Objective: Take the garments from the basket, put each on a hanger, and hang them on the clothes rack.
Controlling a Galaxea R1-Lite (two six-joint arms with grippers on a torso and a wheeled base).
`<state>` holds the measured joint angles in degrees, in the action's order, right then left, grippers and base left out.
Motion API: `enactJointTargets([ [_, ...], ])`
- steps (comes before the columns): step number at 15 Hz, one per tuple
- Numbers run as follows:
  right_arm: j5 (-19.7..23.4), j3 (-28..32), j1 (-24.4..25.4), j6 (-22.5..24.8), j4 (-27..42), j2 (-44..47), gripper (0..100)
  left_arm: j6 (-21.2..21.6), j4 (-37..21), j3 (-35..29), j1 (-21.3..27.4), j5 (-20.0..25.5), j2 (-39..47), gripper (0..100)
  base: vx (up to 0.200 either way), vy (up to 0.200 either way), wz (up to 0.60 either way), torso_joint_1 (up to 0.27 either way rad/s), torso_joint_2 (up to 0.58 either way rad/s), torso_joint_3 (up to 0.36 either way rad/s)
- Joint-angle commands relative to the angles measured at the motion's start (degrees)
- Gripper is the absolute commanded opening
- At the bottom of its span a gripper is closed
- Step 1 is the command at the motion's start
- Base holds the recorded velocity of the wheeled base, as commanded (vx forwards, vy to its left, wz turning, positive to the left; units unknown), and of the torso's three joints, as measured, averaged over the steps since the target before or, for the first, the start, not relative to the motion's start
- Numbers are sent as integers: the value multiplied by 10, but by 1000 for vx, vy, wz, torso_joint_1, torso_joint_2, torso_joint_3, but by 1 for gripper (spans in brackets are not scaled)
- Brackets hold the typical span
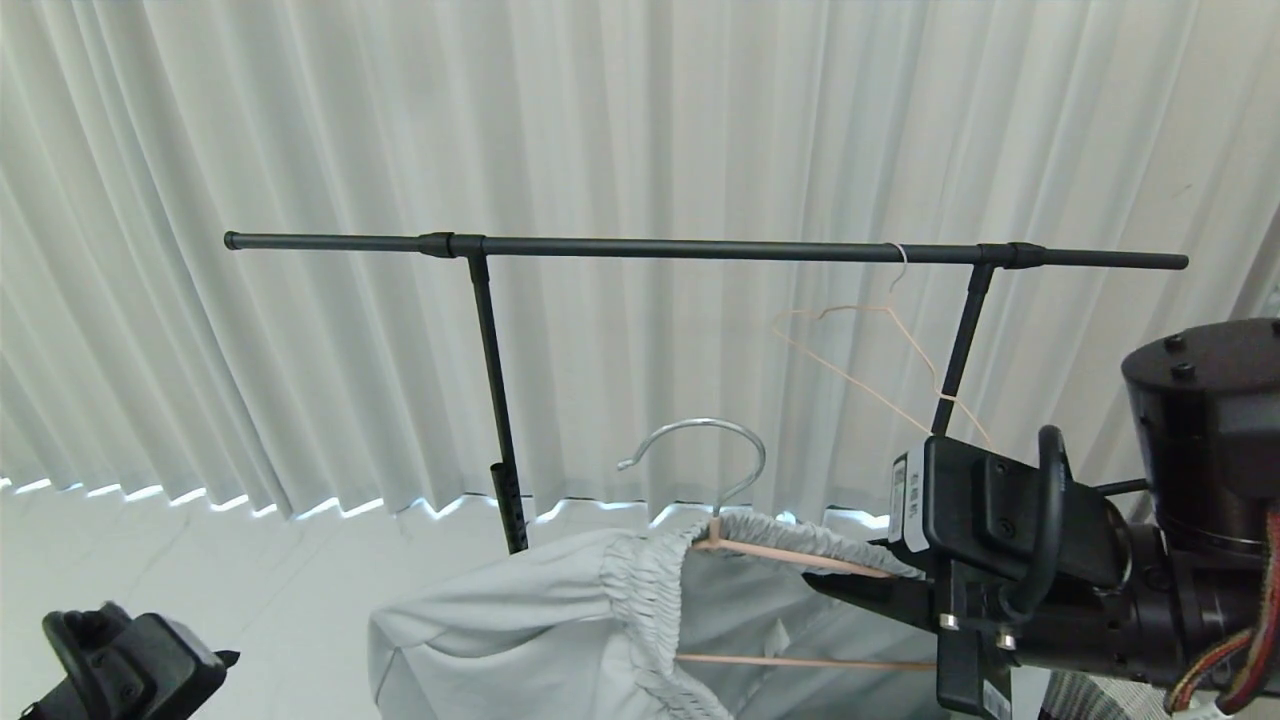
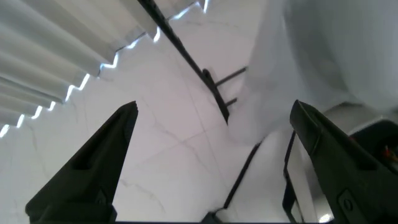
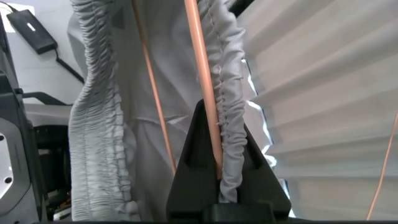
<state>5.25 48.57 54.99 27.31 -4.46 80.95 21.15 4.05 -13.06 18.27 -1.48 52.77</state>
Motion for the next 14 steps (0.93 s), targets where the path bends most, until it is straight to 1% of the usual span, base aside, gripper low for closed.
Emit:
enactJointTargets([
  [1,0,1,6,0,0,-8,0,-1,40,-12,-10,15,72,100,0,0,0,0,0,0],
  [2,0,1,6,0,0,-8,0,-1,50,-12,-10,20,79,100,0,0,0,0,0,0],
  [4,0,2,9,0,0,-11,0,-1,91,-14,-15,28,112,100,0,0,0,0,0,0],
  [6,-2,1,15,-1,0,-16,0,-1,109,-15,-16,29,125,100,0,0,0,0,0,0],
  [7,-2,1,15,-1,0,-16,0,-1,110,-15,-16,29,127,0,0,0,0,0,0,0],
  [10,-2,0,14,-1,0,-17,0,-2,110,-16,-18,29,129,0,0,0,0,0,0,0],
  [12,-3,-1,14,-1,1,-16,0,-1,110,-19,-46,29,135,0,0,0,0,0,0,0],
  [14,-4,-1,12,-1,2,-17,0,-1,110,-24,-93,29,146,0,0,0,0,0,0,0],
])
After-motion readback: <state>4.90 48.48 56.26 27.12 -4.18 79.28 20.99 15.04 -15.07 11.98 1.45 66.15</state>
